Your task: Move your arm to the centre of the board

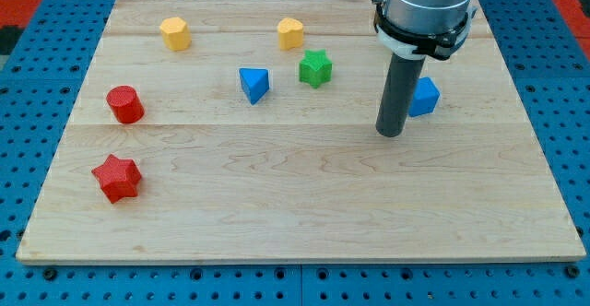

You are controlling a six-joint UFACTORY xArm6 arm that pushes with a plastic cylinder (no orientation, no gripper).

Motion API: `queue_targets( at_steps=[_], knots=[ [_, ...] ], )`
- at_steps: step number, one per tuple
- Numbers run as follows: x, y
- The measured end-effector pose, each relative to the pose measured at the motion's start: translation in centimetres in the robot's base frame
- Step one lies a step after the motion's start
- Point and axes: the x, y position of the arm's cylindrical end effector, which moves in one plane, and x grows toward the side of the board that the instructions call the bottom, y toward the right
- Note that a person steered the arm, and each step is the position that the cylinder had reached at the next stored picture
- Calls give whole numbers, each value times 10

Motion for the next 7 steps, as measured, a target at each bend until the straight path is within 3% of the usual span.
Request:
queue_targets(
  at_steps=[7],
  knots=[
    [-1,-13]
  ],
)
